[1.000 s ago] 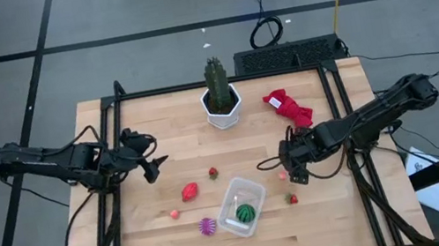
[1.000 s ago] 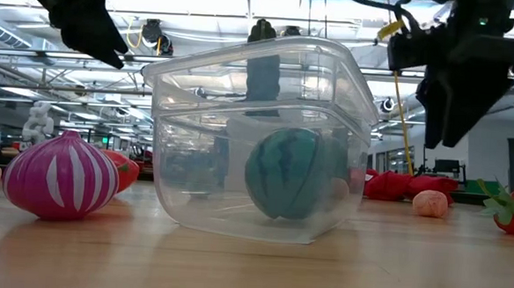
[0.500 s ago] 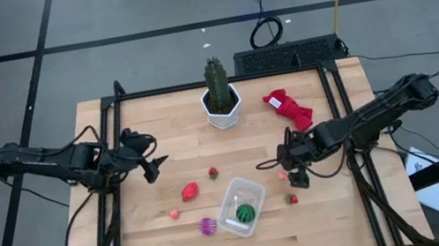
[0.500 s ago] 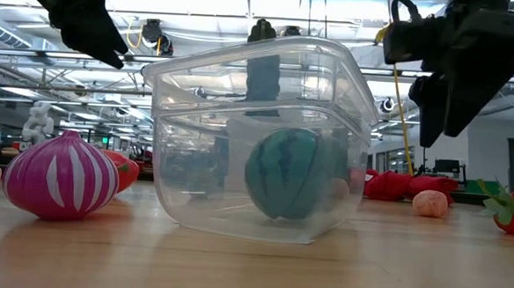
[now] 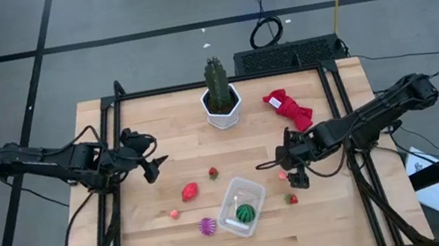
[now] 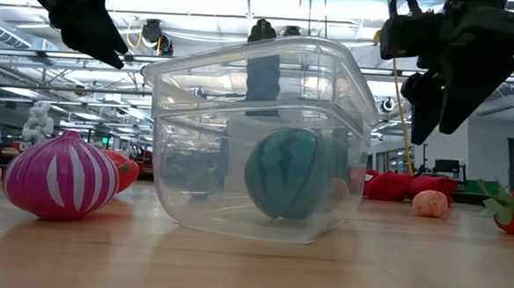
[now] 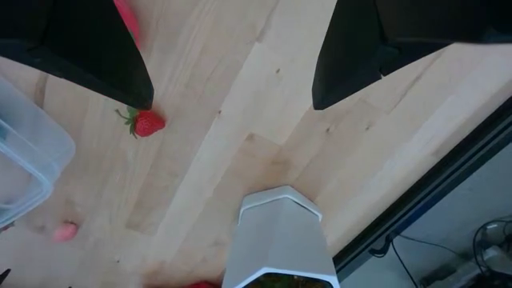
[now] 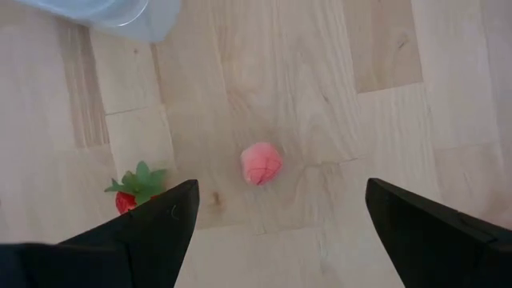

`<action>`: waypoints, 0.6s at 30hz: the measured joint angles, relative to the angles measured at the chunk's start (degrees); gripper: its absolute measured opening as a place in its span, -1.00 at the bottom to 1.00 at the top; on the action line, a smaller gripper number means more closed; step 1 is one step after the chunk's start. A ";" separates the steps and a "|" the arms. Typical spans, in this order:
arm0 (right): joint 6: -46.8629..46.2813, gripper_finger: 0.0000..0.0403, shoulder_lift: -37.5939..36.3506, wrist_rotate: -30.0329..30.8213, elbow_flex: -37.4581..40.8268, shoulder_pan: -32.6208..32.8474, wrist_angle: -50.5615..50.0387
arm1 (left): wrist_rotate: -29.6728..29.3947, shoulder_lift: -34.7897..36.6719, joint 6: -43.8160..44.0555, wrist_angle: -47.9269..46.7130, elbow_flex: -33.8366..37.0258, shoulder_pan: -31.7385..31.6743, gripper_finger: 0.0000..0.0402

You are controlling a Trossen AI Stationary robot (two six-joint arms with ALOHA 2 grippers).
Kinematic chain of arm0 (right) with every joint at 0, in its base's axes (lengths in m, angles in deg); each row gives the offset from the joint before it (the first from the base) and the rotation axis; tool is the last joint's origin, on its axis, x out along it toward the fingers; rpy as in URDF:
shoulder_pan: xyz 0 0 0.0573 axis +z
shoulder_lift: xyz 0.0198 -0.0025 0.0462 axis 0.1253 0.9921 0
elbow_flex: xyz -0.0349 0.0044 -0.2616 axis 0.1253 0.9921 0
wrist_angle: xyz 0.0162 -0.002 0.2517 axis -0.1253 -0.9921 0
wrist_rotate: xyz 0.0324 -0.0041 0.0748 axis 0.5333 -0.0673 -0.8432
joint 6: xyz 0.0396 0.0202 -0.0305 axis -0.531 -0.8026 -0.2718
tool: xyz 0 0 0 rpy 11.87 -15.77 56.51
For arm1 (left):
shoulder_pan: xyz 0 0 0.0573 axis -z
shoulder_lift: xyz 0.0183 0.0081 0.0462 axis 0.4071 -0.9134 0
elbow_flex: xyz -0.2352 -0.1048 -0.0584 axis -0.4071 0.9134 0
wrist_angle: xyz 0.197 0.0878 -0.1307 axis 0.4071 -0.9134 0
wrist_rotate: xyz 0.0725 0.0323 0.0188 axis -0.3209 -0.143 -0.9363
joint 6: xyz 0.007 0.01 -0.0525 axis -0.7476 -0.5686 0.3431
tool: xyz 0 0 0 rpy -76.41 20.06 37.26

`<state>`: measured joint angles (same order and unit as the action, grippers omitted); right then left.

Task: Pick and placing Produce into tupperware
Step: Put the right pink peach into the transparent bin

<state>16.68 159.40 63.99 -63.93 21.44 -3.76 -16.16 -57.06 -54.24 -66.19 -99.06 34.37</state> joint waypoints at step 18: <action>-5.04 0.74 0.00 0.00 0.00 -0.03 1.90 | -0.06 0.00 -0.04 -0.02 0.00 0.00 0.74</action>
<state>11.64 159.40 64.00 -63.93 21.40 -1.86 -16.21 -57.06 -54.28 -66.21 -99.06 34.37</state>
